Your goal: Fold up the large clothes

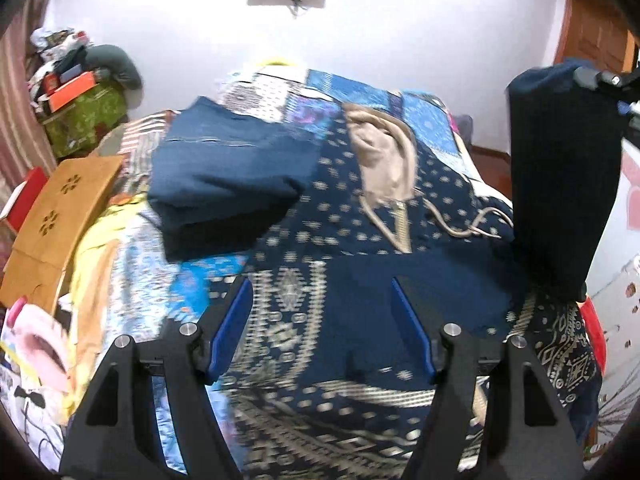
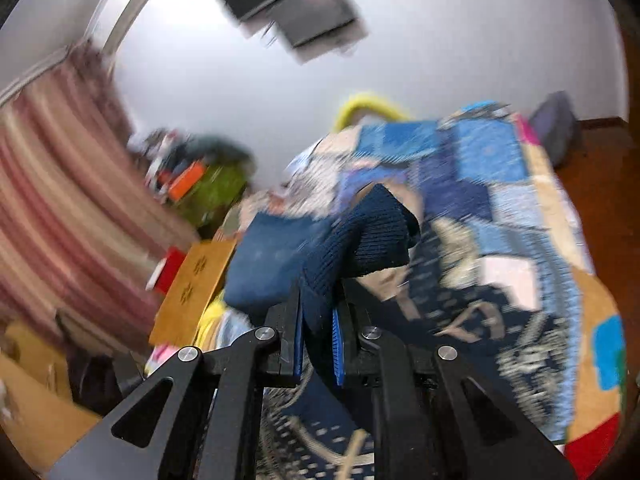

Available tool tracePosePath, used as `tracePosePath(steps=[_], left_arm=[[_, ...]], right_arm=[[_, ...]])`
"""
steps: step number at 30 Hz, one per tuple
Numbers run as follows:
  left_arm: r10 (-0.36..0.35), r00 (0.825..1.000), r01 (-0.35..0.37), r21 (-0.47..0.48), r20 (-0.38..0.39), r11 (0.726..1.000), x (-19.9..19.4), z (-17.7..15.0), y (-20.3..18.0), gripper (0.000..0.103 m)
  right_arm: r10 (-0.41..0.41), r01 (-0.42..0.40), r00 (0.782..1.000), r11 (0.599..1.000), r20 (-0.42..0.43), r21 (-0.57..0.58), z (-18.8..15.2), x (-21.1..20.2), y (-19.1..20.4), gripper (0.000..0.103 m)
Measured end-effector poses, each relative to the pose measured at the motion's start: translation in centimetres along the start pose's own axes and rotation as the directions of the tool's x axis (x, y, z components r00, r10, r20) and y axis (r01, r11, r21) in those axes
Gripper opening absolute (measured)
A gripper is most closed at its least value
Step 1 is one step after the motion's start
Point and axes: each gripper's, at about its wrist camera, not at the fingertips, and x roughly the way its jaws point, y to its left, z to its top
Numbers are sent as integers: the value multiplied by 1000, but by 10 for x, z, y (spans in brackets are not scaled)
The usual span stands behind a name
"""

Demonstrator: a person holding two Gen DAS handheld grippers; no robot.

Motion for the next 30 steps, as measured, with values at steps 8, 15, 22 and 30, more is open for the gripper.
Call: tracePosePath(steps=[8,15,22,30], left_arm=[[60,998,-61,-110,-11,992,-13,-22,67,73],[56,996,-67,-182,-69,981,-5,-44,96,73],[29,993,-54,-220,-116,974,9,-55,101,73],[-17,985,-25,-242,-170,970,25,-63,95,73]], right_arm=[[-14,-14,941,997,-338,-82,-69,128,36,10],[-90,35,848,993,-523,-115,-120,196,36,13],[-122,22,703,988,-700,-150,-156,223,35,36],[-182,-41,714,953,-676,-300,-165,194,55,44]])
